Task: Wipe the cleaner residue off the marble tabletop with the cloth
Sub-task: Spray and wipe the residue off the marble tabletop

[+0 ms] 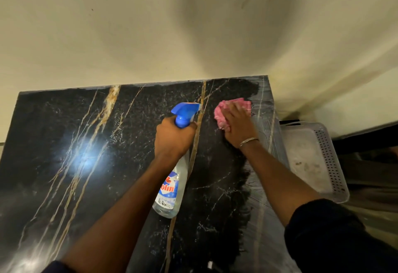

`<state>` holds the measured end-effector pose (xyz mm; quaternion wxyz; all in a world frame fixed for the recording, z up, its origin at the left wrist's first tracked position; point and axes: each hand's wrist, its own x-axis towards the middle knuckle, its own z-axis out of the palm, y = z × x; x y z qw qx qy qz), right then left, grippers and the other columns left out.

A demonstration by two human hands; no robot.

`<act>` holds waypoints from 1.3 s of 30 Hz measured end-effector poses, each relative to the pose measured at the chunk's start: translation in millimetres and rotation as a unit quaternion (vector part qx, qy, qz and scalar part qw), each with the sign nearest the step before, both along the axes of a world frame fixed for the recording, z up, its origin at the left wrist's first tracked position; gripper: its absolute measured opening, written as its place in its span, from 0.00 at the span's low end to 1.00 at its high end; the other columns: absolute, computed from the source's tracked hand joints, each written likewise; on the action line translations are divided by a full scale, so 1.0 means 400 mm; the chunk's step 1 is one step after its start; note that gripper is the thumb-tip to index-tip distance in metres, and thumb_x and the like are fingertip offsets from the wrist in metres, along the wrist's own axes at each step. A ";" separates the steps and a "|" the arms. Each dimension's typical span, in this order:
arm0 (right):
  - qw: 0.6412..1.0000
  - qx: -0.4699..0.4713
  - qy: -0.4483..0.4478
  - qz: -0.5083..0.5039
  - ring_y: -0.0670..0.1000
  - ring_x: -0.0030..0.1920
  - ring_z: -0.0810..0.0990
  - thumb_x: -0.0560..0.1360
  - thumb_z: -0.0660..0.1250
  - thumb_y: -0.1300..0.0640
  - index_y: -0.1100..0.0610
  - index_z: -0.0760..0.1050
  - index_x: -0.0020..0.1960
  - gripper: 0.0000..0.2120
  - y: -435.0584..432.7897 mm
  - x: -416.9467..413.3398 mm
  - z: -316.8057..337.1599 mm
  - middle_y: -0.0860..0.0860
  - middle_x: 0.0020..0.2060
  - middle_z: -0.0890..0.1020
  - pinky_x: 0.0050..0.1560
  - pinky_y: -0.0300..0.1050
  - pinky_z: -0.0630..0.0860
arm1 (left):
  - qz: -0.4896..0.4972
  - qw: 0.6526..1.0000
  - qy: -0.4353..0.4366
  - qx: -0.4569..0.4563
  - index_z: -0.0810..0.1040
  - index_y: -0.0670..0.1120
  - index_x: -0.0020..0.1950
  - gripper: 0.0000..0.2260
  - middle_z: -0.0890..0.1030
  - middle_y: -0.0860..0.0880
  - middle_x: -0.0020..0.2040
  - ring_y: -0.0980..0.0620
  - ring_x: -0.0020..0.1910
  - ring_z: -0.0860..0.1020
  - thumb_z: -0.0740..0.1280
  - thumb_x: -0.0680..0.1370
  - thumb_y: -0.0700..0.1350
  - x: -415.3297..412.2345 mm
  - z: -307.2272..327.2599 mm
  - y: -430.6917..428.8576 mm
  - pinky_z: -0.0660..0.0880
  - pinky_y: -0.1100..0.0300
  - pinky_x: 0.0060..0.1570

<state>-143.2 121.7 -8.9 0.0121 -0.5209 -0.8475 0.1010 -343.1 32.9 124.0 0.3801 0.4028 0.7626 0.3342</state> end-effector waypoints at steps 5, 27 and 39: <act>0.991 -0.002 -0.042 -0.128 0.63 0.74 0.57 0.73 0.67 0.55 0.55 0.58 0.76 0.34 0.023 0.113 0.002 0.58 0.74 0.62 0.74 0.61 0.49 | -0.005 1.000 -0.006 0.001 0.76 0.48 0.41 0.05 0.78 0.50 0.33 0.54 0.31 0.77 0.71 0.74 0.46 -0.005 0.009 -0.038 0.74 0.59 0.36; 0.992 -0.024 -0.008 -0.120 0.62 0.76 0.54 0.75 0.64 0.56 0.56 0.58 0.77 0.32 -0.099 0.147 0.015 0.58 0.76 0.60 0.76 0.60 0.51 | -0.006 1.000 0.000 -0.016 0.78 0.46 0.41 0.06 0.81 0.43 0.35 0.47 0.34 0.79 0.71 0.73 0.47 0.057 0.015 -0.088 0.79 0.49 0.42; 0.995 -0.010 0.048 0.084 0.61 0.74 0.60 0.70 0.62 0.55 0.54 0.61 0.72 0.31 -0.317 -0.031 -0.007 0.57 0.72 0.66 0.74 0.60 0.56 | -0.008 1.000 0.005 -0.021 0.76 0.46 0.38 0.06 0.79 0.45 0.32 0.50 0.30 0.75 0.71 0.72 0.45 0.109 0.017 -0.125 0.77 0.52 0.37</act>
